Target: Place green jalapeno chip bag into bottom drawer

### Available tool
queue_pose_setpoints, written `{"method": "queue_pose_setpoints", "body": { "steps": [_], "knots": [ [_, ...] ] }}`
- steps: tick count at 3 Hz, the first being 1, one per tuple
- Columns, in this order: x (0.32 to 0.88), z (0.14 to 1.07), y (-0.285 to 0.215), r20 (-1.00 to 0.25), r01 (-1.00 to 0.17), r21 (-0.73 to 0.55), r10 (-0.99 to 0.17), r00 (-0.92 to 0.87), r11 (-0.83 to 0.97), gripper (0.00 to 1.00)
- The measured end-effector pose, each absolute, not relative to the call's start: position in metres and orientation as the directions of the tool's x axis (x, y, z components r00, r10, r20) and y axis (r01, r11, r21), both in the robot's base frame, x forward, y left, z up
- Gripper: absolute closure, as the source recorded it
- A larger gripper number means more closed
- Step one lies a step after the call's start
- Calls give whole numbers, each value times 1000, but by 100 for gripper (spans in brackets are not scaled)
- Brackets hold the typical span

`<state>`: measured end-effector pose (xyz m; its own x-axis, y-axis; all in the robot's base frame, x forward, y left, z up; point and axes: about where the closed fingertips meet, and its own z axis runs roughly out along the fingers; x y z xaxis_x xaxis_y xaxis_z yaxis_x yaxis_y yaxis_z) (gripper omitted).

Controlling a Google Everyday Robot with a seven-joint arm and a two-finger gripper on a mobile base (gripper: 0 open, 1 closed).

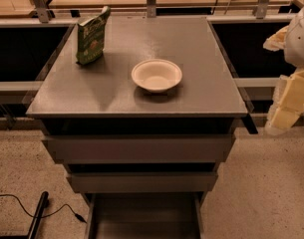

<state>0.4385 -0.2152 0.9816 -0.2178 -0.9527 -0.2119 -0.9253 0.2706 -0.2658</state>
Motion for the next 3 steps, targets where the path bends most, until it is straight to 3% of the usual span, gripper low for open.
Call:
{"method": "queue_pose_setpoints", "body": {
  "steps": [1, 3],
  "knots": [
    [439, 983, -215, -211, -925, -272, -954, -212, 266, 0],
    [515, 1002, -147, -151, -906, -423, -983, 109, -35, 0]
  ]
}}
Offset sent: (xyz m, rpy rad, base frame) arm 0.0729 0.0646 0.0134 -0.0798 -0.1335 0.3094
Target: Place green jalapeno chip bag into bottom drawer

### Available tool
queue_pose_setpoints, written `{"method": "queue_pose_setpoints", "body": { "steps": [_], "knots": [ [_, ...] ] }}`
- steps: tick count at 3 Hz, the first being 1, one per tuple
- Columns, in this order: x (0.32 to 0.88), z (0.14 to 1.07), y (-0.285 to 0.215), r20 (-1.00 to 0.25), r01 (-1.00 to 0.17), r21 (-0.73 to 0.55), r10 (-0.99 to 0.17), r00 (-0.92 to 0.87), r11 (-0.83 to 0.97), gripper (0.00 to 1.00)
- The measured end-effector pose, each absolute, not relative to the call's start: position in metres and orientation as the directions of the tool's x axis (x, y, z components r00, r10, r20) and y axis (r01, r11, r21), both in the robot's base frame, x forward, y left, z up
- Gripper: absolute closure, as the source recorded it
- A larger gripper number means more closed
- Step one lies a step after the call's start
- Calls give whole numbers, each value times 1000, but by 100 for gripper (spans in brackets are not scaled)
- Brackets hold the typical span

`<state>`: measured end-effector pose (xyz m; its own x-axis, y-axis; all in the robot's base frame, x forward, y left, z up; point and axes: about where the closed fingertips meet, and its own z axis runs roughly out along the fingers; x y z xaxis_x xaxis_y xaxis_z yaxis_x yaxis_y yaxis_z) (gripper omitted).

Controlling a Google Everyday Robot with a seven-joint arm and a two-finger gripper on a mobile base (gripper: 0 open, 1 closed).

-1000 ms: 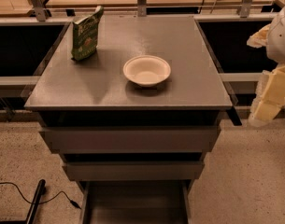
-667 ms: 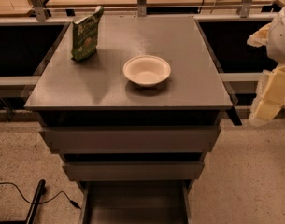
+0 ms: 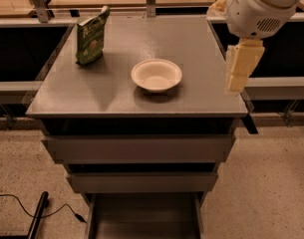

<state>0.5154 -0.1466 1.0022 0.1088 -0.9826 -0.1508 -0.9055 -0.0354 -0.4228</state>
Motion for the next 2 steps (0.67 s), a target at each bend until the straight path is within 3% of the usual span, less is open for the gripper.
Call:
{"method": "queue_pose_setpoints", "body": {
  "steps": [2],
  "knots": [
    [624, 1013, -69, -62, -797, -519, -916, 396, -310, 0]
  ]
}}
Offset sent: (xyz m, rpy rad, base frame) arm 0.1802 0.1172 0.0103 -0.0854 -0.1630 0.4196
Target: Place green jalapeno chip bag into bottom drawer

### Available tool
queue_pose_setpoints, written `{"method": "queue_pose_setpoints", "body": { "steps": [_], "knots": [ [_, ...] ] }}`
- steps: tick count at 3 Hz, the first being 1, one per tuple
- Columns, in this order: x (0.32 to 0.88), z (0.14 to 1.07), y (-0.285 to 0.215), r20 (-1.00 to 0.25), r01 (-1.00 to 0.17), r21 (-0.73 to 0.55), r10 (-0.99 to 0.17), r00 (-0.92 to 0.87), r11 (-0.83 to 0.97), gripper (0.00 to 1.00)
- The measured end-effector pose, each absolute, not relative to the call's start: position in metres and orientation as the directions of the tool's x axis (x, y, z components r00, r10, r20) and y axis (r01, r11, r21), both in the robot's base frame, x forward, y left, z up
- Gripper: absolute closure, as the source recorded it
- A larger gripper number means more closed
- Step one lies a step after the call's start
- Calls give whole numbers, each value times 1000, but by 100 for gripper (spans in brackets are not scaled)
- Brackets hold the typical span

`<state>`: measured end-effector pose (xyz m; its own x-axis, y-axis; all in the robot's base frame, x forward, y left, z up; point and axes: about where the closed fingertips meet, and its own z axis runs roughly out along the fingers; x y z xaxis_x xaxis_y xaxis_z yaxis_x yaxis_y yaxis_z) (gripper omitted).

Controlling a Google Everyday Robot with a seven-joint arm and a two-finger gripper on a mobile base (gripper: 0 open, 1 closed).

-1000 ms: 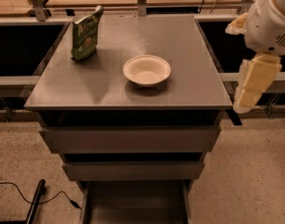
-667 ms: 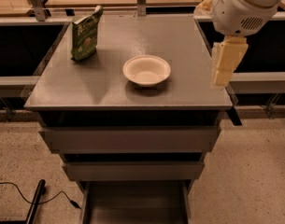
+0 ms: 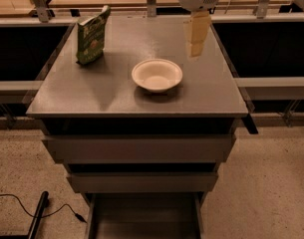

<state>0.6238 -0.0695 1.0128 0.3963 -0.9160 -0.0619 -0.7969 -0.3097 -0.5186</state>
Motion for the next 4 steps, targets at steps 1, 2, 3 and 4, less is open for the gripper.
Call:
{"method": "queue_pose_setpoints", "body": {
  "steps": [1, 2, 3, 4],
  "knots": [
    [673, 1009, -14, -44, -734, -536, -854, 519, -418, 0],
    [696, 1000, 28, -28, -695, -536, -814, 581, -478, 0],
    [720, 987, 73, -8, -663, -526, -777, 629, -532, 0],
    [733, 982, 93, 4, -648, -525, -763, 646, -551, 0]
  ]
}}
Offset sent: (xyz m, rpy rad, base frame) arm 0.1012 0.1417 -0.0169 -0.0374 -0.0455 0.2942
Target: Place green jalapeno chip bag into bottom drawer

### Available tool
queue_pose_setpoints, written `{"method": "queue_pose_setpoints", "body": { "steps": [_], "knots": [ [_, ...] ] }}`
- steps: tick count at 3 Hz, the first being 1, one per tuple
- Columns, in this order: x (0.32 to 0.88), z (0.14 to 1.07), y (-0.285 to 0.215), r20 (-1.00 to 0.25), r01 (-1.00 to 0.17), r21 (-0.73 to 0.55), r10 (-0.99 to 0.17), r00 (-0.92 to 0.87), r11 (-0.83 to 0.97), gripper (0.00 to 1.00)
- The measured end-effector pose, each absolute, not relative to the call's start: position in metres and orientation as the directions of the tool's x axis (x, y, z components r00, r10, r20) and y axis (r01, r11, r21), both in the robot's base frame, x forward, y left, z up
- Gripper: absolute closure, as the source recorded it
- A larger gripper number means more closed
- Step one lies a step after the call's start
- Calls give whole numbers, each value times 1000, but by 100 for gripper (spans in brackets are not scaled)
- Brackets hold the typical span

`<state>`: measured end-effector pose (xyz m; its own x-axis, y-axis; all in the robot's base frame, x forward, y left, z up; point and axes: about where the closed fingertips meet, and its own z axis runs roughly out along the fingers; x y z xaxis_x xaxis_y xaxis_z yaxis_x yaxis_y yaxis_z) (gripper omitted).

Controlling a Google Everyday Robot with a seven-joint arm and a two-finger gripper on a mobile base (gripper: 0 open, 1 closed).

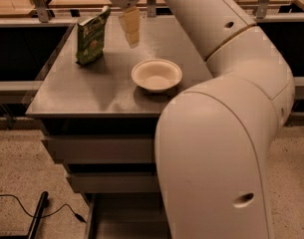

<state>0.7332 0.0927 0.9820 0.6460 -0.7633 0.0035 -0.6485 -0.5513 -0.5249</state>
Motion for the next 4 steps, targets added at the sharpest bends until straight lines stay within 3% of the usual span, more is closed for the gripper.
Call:
{"method": "queue_pose_setpoints", "body": {
  "steps": [1, 2, 4],
  "knots": [
    [735, 979, 115, 16, -621, -520, -734, 679, -586, 0],
    [743, 962, 122, 28, -639, -476, -736, 676, -604, 18],
    [743, 945, 136, 38, -640, -446, -727, 685, -626, 65]
  ]
}}
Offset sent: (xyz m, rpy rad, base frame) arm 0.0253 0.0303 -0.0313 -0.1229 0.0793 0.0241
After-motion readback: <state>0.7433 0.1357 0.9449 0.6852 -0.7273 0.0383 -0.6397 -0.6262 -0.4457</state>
